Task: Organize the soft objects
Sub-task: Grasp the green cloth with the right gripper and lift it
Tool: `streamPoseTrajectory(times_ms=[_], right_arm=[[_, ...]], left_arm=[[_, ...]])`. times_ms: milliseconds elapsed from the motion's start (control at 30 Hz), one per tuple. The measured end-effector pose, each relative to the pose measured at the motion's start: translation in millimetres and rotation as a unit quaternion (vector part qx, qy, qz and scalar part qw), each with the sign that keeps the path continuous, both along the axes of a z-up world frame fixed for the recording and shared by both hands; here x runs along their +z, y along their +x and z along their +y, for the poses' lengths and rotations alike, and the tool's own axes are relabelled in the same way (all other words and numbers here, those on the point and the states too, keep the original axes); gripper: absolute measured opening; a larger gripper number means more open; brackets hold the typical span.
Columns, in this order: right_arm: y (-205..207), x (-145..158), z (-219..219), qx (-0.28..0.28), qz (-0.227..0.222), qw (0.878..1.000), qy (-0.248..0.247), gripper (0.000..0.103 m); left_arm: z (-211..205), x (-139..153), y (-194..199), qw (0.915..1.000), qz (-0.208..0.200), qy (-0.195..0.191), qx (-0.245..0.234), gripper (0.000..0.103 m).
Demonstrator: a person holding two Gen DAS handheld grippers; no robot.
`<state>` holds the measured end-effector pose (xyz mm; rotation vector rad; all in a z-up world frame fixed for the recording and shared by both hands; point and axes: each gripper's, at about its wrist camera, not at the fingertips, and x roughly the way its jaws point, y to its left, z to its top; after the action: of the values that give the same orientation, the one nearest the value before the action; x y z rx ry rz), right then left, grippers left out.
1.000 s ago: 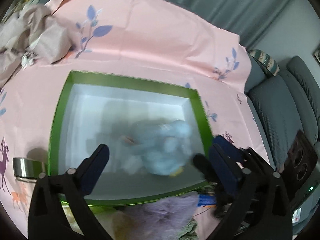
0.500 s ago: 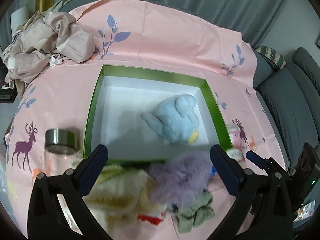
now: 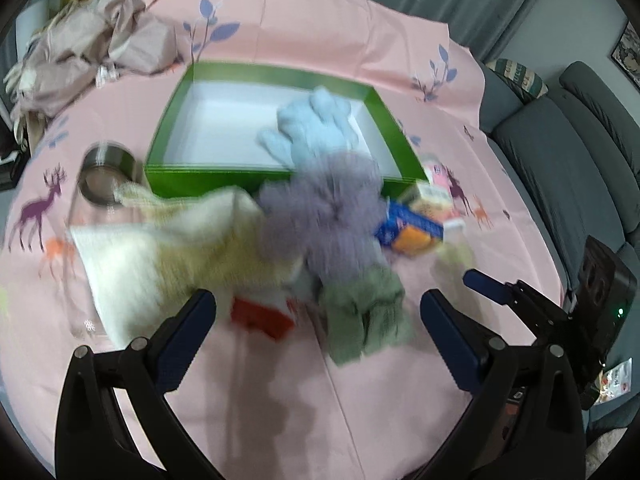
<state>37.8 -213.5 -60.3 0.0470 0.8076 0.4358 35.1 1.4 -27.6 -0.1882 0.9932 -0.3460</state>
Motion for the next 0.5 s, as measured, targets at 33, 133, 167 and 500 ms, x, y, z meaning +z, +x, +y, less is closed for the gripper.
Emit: streamPoseTrajectory(times_ms=[33,133,167,500], right_arm=[[-2.2,-4.0,0.0,0.001,0.005,1.000,-0.001,0.074],[-9.1,-13.7,2.2,0.005,0.016,1.000,-0.006,0.074],[-10.7,-16.7,3.0,0.006,0.019,1.000,-0.008,0.074],[-17.2,-39.5,14.3,0.029,0.034,0.999,-0.015,0.074]], left_arm=[[-1.6,-6.1,-3.9,1.0000,0.007,-0.006,-0.004,0.102],[-6.8,-20.1,-11.4,0.9996,0.023,-0.015,-0.011,0.102],[-7.9,-24.0,-13.5,0.9994,0.027,-0.018,-0.013,0.102],[-16.0,-47.5,-23.1,0.9986,0.020,-0.046,-0.017,0.102]])
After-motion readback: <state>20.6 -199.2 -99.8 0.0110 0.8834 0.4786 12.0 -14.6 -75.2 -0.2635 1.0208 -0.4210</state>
